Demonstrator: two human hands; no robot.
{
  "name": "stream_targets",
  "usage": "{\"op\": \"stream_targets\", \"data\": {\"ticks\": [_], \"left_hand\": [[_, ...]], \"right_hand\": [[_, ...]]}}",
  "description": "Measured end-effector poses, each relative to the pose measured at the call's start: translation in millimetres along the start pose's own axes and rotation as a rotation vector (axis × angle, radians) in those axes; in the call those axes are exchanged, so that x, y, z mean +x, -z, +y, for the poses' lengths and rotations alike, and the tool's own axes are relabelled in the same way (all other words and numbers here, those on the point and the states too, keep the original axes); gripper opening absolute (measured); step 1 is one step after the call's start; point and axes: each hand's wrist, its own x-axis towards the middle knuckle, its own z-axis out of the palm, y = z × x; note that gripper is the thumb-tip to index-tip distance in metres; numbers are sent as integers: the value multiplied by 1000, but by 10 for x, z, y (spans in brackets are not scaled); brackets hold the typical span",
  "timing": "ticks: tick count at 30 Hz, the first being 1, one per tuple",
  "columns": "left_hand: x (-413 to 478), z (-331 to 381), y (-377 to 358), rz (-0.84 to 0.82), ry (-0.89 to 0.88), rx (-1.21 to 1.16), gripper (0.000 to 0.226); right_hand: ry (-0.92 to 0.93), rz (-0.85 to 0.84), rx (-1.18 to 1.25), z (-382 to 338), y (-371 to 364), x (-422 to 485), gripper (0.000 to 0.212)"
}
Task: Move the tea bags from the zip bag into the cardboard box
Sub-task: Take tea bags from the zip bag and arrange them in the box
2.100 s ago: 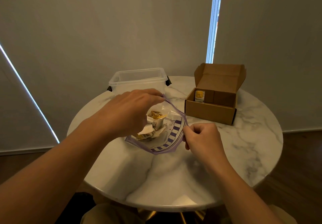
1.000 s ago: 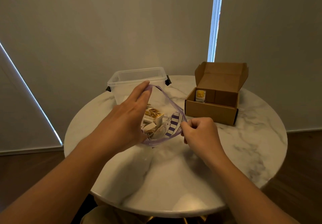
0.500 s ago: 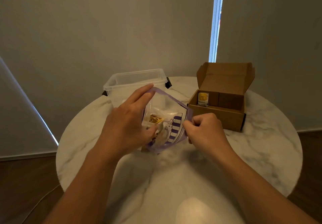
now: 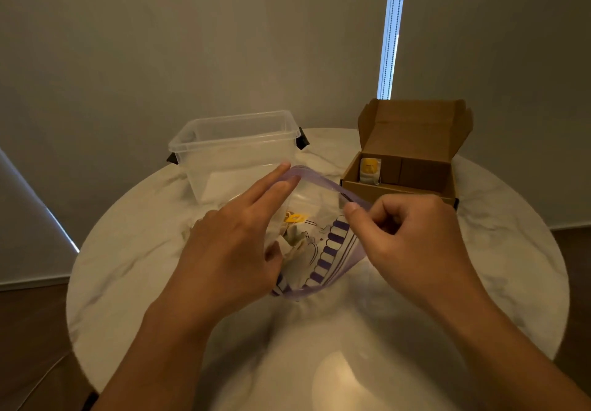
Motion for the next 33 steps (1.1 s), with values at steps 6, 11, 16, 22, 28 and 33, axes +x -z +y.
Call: {"op": "stream_targets", "data": {"ticks": [6, 11, 16, 22, 28, 33], "left_hand": [[9, 48, -65, -13, -7, 0, 95], [9, 93, -97, -4, -25, -87, 87], [1, 102, -118, -16, -13, -85, 87], [19, 144, -166, -41, 15, -100, 92], [15, 129, -193, -34, 5, -96, 92], [20, 115, -196, -47, 4, -86, 93]], "right_hand": [[35, -239, -63, -273, -114, -17, 16], [-149, -333, -104, -148, -394, 172, 16], [-253, -276, -152, -20, -574, 374, 20], [-387, -221, -162, 34, -787, 508, 26], [-527, -242, -213, -5, -863, 510, 39], [-541, -133, -127, 37, -968, 491, 34]]}}
